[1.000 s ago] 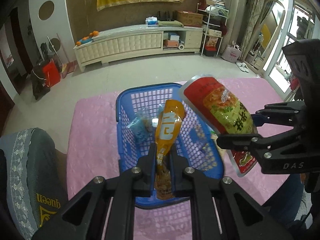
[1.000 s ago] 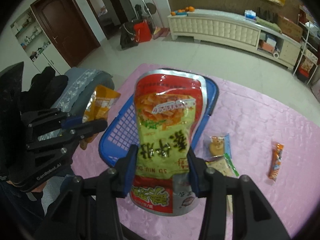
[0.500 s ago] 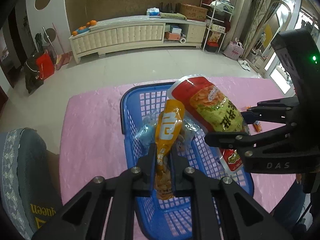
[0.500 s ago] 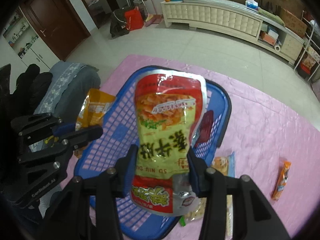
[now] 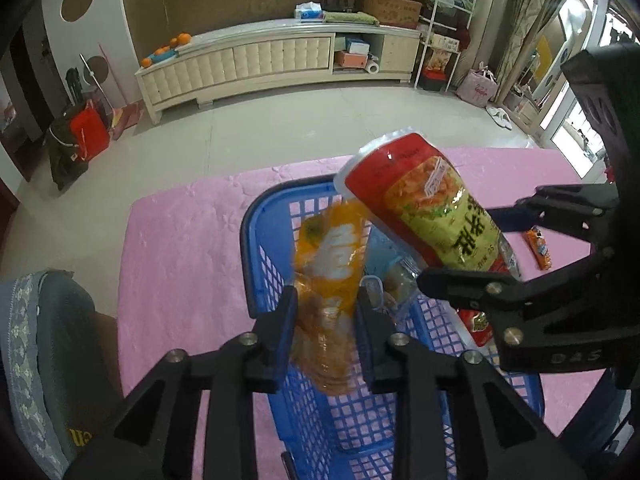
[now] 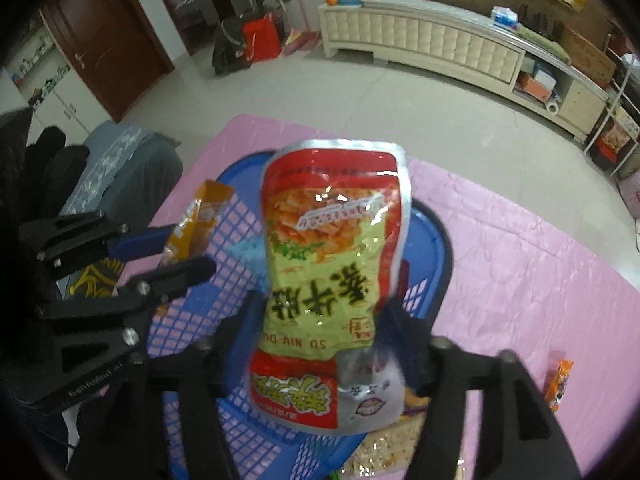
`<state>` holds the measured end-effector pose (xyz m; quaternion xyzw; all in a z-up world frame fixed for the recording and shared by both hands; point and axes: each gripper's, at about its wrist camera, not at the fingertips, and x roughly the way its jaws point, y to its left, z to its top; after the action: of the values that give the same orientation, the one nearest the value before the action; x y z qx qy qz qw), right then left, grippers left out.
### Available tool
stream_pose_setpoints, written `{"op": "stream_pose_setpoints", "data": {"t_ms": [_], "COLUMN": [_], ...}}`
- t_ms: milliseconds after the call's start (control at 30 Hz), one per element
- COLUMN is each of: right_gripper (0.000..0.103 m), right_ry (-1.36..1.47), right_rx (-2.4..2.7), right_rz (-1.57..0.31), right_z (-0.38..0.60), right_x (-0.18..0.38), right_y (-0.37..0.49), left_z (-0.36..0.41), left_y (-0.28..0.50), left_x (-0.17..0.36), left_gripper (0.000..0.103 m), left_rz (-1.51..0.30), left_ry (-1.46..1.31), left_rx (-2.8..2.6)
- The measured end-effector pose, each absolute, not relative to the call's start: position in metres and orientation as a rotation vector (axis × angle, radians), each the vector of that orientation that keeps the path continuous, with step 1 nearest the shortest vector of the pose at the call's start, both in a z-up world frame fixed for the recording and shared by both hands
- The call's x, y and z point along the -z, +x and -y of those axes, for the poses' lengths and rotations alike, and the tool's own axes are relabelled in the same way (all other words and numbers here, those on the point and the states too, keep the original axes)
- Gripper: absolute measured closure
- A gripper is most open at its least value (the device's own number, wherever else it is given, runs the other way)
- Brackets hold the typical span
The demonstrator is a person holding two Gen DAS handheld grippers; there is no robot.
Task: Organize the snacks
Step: 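Carry both bags over the blue basket and open both tools to drop them, then withdraw both tools from the basket toward the cracker packs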
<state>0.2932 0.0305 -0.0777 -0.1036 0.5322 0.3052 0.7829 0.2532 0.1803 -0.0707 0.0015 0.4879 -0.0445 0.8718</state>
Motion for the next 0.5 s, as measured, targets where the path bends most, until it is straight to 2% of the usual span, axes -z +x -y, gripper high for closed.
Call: {"op": "stream_pose_setpoints", "data": {"t_ms": [100, 167, 500], "right_gripper": [0.015, 0.008, 0.007], "right_ry": [-0.244, -0.257, -0.228], "right_rx": [-0.630, -0.609, -0.568], "right_rz": [-1.137, -1.127, -1.125], "right_z": [-0.025, -0.020, 0.009], "right_x": [0.075, 0.072, 0.052], "right_y": [0.293, 0.292, 0.274], "left_z": [-0.185, -0.186, -0.167], "left_y": [0.251, 0.249, 0.216], "left_x": [0.070, 0.068, 0.038], "left_gripper": [0.044, 0.038, 0.031], "left_rz": [-1.009, -1.006, -0.962], "left_ry": [0.005, -0.017, 0.011], "left_rx": [0.058, 0.064, 0.064]}}
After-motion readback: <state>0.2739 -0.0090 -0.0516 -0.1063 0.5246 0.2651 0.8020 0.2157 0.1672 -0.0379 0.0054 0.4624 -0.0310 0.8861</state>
